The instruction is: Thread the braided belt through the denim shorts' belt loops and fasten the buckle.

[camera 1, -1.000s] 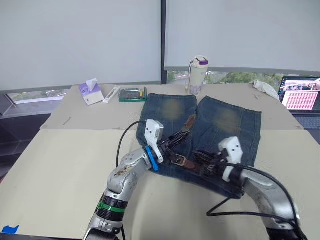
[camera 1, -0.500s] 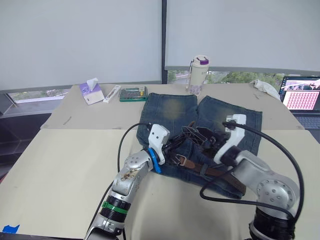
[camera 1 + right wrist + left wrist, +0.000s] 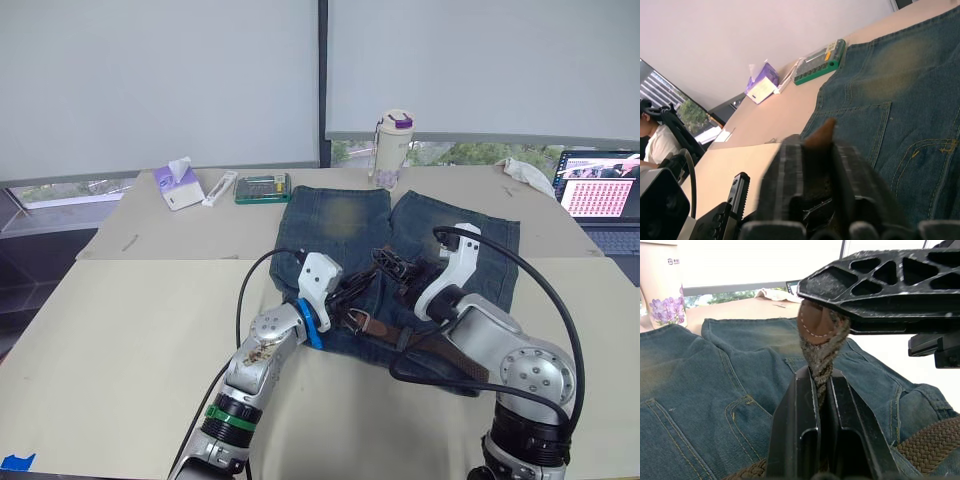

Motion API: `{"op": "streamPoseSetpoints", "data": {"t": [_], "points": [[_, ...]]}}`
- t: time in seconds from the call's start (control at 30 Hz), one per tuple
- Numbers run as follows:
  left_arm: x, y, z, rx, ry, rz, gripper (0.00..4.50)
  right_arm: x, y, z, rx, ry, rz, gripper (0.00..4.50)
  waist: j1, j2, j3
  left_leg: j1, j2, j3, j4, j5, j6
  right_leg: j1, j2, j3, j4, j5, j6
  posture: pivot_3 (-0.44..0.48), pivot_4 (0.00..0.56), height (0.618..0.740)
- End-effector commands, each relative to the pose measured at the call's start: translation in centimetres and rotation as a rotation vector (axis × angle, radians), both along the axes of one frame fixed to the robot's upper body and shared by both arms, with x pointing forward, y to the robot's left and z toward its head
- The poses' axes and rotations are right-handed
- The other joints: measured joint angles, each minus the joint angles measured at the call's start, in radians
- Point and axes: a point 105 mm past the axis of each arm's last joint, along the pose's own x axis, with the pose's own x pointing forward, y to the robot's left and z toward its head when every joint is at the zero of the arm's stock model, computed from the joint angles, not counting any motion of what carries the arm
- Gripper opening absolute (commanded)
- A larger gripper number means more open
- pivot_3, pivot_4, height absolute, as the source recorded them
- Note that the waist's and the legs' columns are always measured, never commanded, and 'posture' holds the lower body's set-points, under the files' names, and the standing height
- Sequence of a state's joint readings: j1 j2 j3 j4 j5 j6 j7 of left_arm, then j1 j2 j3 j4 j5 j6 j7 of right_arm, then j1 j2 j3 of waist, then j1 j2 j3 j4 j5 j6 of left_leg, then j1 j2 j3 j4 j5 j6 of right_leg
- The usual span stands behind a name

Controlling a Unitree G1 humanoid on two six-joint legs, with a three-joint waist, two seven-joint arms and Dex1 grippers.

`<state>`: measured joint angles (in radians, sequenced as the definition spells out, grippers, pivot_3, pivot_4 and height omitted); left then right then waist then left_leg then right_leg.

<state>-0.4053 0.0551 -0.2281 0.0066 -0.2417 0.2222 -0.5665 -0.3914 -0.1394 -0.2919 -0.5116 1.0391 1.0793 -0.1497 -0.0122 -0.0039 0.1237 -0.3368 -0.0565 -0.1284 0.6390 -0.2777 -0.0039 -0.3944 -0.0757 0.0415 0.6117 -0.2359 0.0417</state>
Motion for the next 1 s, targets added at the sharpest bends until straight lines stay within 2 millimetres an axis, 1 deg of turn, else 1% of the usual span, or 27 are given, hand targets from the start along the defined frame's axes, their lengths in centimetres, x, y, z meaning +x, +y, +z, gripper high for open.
{"op": "streamPoseSetpoints", "data": {"t": [0.03, 0.1, 0.13, 0.17, 0.2, 0.27, 0.33, 0.4, 0.43, 0.53, 0.6, 0.67, 0.7, 0.73, 0.8, 0.87, 0.97, 1.0], "points": [[-0.6, -0.2, 1.1, -0.027, -0.048, -0.028, 0.0, 0.0, -0.3, 0.7, 0.02, -0.016, -0.013, 0.06, 0.0, 0.0, 0.0, 0.0, 0.0, 0.0, 0.0, 0.0, 0.0, 0.0, 0.0, 0.0, 0.0, 0.0, 0.0, 0.0, 0.15, 0.74], [-0.7, -0.2, 1.2, -0.047, -0.035, -0.037, 0.0, -0.1, -0.3, 0.6, 0.027, -0.004, -0.016, 0.06, 0.0, 0.0, 0.0, 0.0, 0.0, 0.0, 0.0, 0.0, 0.0, 0.0, 0.0, 0.0, 0.0, 0.0, 0.0, 0.0, 0.15, 0.74], [-0.7, -0.1, 1.2, -0.076, 0.001, -0.059, 0.0, -0.1, -0.4, 0.5, 0.029, -0.002, -0.018, 0.06, 0.0, 0.0, 0.0, 0.0, 0.0, 0.0, 0.0, 0.0, 0.0, 0.0, 0.0, 0.0, 0.0, 0.0, 0.0, 0.0, 0.15, 0.74], [-0.6, 0.1, 1.1, -0.08, 0.021, -0.061, 0.6, 0.0, -0.5, 0.6, 0.033, 0.0, -0.02, 0.06, 0.0, 0.0, 0.0, 0.0, 0.0, 0.0, 0.0, 0.0, 0.0, 0.0, 0.0, 0.0, 0.0, 0.0, 0.0, 0.0, 0.15, 0.74], [-0.6, 0.2, 1.0, -0.08, 0.032, -0.061, 0.8, 0.0, -0.6, 0.6, 0.036, 0.0, -0.021, 0.06, 0.0, 0.0, 0.0, 0.0, 0.0, 0.0, 0.0, 0.0, 0.0, 0.0, 0.0, 0.0, 0.0, 0.0, 0.0, 0.0, 0.15, 0.74], [-0.6, 0.4, 0.9, -0.069, 0.031, -0.061, 1.43, -0.1, -0.7, 0.7, 0.034, -0.002, -0.021, 0.06, 0.0, 0.0, 0.0, 0.0, 0.0, 0.0, 0.0, 0.0, 0.0, 0.0, 0.0, 0.0, 0.0, 0.0, 0.0, 0.0, 0.15, 0.74], [-0.3, 1.4, 1.1, -0.053, 0.006, -0.015, 2.12, -0.2, -1.1, 0.8, 0.024, -0.01, -0.017, 0.05, -0.001, 0.0, 0.0, 0.0, 0.0, 0.0, 0.0, 0.0, 0.0, 0.0, 0.0, 0.0, 0.0, 0.0, 0.0, 0.0, 0.15, 0.74], [-0.4, 2.3, 1.1, -0.05, 0.017, -0.016, 2.78, -0.3, -1.6, 1.1, 0.028, -0.017, -0.017, 0.05, -0.001, 0.0, 0.0, 0.0, 0.0, 0.0, 0.0, 0.0, 0.0, 0.0, 0.0, 0.0, 0.0, 0.0, 0.0, 0.0, 0.15, 0.74], [-0.8, 3.2, 1.0, -0.055, 0.035, -0.051, 3.1, -0.4, -2.2, 1.4, 0.035, -0.026, -0.022, 0.05, -0.001, 0.0, 0.0, 0.0, 0.0, 0.0, 0.0, 0.0, 0.0, 0.0, 0.0, 0.0, 0.0, 0.0, 0.0, 0.0, 0.15, 0.74], [-1.7, 6.5, 0.5, -0.071, 0.097, -0.115, 3.1, -1.0, -3.6, 1.9, 0.04, -0.04, -0.024, 0.05, -0.007, 0.002, 0.001, 0.0, 0.001, 0.0, -0.001, -0.001, 0.001, 0.0, 0.001, 0.0, 0.0, 0.0, 0.0, 0.0, 0.15, 0.74], [-1.5, 8.6, 0.2, -0.038, 0.09, -0.105, 3.1, -1.4, -5.1, 1.6, 0.007, -0.026, -0.043, 0.05, -0.006, 0.003, 0.002, 0.0, 0.001, 0.0, -0.002, -0.001, 0.001, -0.001, 0.002, 0.0, 0.0, 0.0, 0.0, 0.0, 0.15, 0.74], [-1.1, 9.9, 0.0, -0.006, 0.09, -0.09, 3.1, -1.8, -6.6, 1.1, -0.033, -0.005, -0.065, 0.05, 0.0, 0.003, 0.002, 0.0, 0.001, 0.001, -0.002, 0.0, 0.001, -0.001, 0.001, 0.0, 0.0, 0.0, 0.0, 0.0, 0.15, 0.74], [-0.9, 10.2, 0.0, 0.003, 0.09, -0.084, 3.1, -2.0, -7.0, 1.0, -0.045, 0.001, -0.07, 0.05, 0.002, 0.003, 0.002, 0.0, 0.001, 0.002, -0.001, 0.0, 0.001, 0.0, 0.0, -0.001, -0.001, -0.001, 0.0, 0.0, 0.15, 0.74], [-0.1, 10.7, -0.2, 0.033, 0.087, -0.045, 3.1, -2.2, -7.7, 0.6, -0.083, 0.018, -0.08, 0.05, 0.004, 0.003, 0.003, 0.0, 0.001, 0.003, -0.001, 0.0, 0.001, 0.001, 0.0, -0.001, -0.001, -0.001, 0.0, 0.0, 0.15, 0.74], [1.1, 11.3, -0.4, 0.076, 0.075, 0.013, 3.1, -2.7, -8.6, 0.0, -0.145, 0.045, -0.088, 0.05, 0.009, 0.002, 0.003, 0.0, 0.0, 0.004, -0.001, 0.0, 0.001, 0.002, -0.001, -0.001, -0.002, -0.001, 0.001, 0.0, 0.15, 0.74], [1.8, 11.3, -0.4, 0.091, 0.065, 0.025, 3.1, -3.0, -9.1, -0.6, -0.199, 0.065, -0.085, 0.05, 0.007, 0.0, 0.004, 0.0, 0.0, 0.005, -0.001, 0.0, 0.001, 0.003, -0.001, -0.001, -0.002, -0.002, 0.003, 0.0, 0.15, 0.74], [2.5, 10.2, -0.4, 0.126, 0.029, -0.01, 3.1, -3.5, -10.1, -1.4, -0.325, 0.093, -0.084, 0.05, 0.008, 0.0, 0.004, -0.001, 0.001, 0.006, -0.001, -0.001, 0.002, 0.003, -0.001, -0.001, -0.002, -0.003, 0.005, 0.0, 0.15, 0.74], [2.5, 9.5, -0.5, 0.15, 0.012, -0.033, 3.1, -3.7, -10.7, -1.7, -0.386, 0.102, -0.091, 0.05, 0.008, 0.0, 0.004, -0.001, 0.0, 0.006, -0.001, -0.001, 0.002, 0.003, -0.001, -0.001, -0.002, -0.003, 0.005, 0.0, 0.15, 0.74]]}}
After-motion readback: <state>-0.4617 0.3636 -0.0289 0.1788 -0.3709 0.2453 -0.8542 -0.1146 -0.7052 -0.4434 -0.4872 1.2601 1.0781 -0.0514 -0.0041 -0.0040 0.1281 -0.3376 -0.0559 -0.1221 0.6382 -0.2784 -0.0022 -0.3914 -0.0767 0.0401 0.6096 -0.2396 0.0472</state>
